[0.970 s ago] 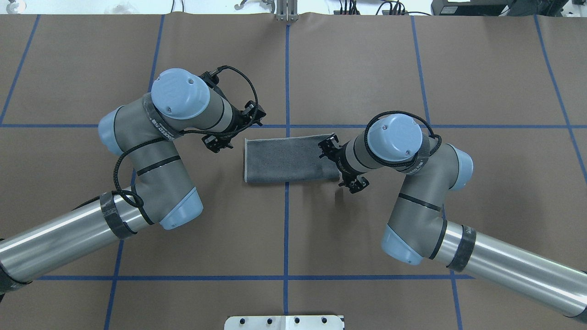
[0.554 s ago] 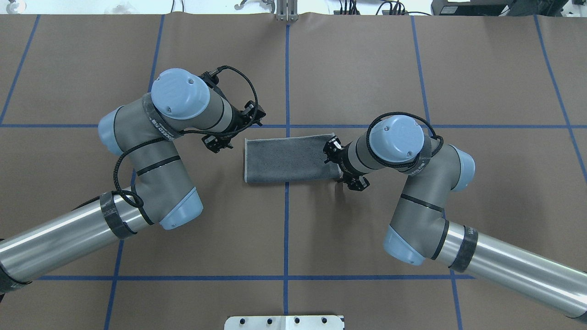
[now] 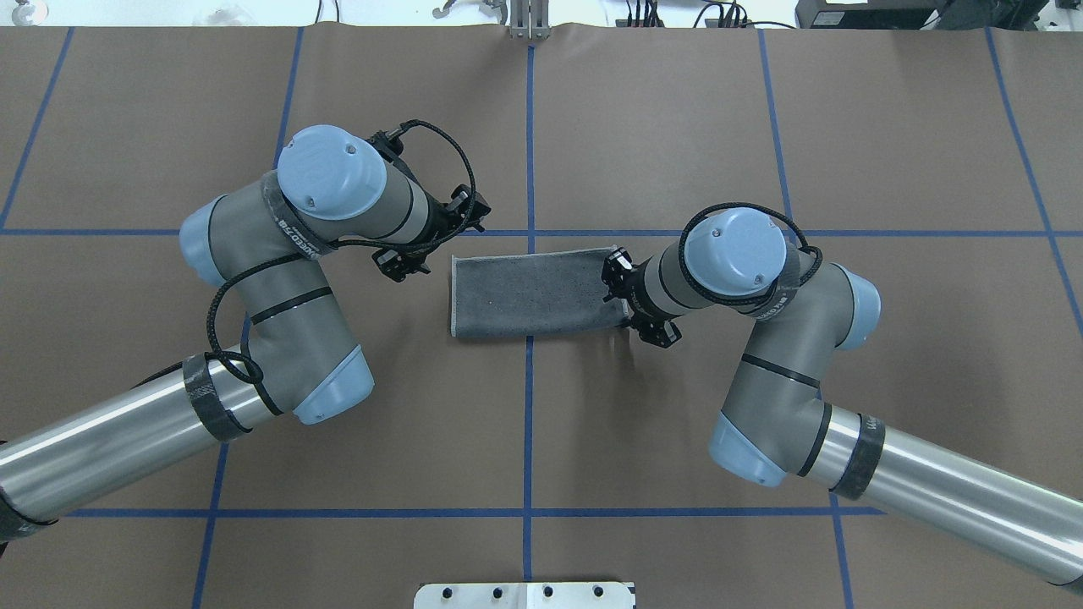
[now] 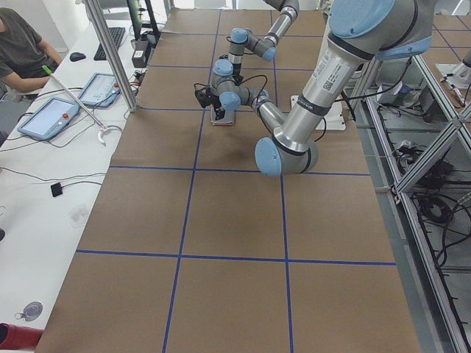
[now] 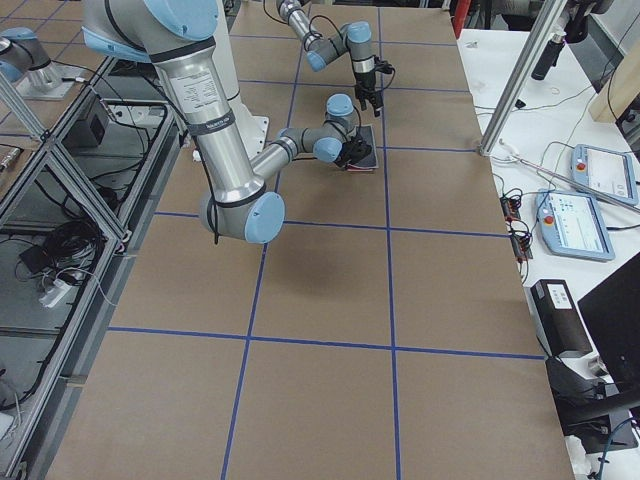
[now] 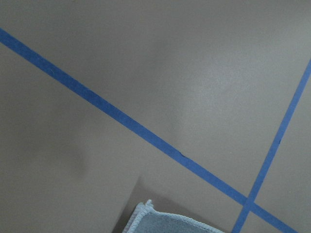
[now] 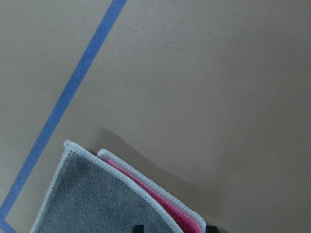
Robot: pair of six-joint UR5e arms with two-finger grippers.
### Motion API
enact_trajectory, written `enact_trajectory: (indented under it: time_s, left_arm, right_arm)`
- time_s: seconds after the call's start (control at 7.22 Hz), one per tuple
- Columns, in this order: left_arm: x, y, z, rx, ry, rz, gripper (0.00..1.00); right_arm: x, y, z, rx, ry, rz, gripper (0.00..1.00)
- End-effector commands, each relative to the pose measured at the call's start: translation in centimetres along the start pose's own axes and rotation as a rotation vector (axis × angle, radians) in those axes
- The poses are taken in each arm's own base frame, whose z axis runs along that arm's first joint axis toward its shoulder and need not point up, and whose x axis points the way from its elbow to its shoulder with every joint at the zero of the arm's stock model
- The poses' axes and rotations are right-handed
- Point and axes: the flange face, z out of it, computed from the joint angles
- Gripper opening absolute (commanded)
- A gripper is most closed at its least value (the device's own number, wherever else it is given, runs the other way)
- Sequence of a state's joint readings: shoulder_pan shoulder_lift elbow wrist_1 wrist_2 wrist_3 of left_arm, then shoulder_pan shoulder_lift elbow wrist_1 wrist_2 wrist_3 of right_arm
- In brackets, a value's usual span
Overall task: Fold towel twice with both arms
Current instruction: 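Move the right gripper to the folded towel's end nearest it and grasp, then drag the towel end with the right gripper toward the robot, rotating it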
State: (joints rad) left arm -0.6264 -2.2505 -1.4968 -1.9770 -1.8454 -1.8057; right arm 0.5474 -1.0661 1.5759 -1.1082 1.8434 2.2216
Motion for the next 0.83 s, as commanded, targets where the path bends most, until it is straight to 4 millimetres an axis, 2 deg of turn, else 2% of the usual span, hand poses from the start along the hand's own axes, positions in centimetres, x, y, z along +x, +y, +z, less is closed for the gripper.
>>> enact_trajectory:
  time_s: [0.0, 0.28, 0.55, 0.69]
  left_arm:
    - [0.1, 0.0, -0.2, 0.0, 0.004, -0.001, 1.0]
    - [0.1, 0.1, -0.2, -0.001, 0.003, 0.0, 1.0]
    - [0.1, 0.0, -0.2, 0.0, 0.004, -0.001, 1.0]
    - [0.2, 0.1, -0.4, -0.001, 0.008, 0.0, 1.0]
  right_arm:
    - [-0.2, 0.1, -0.3, -0.003, -0.008, 0.037, 0.13]
    - [-0.2, -0.3, -0.8, 0.012, -0.027, 0.094, 0.0]
    - [2.4, -0.7, -5.0, -0.024, -0.057, 0.106, 0.0]
    - [3.1, 0.5, -6.7, -0.041, -0.05, 0.132, 0.0]
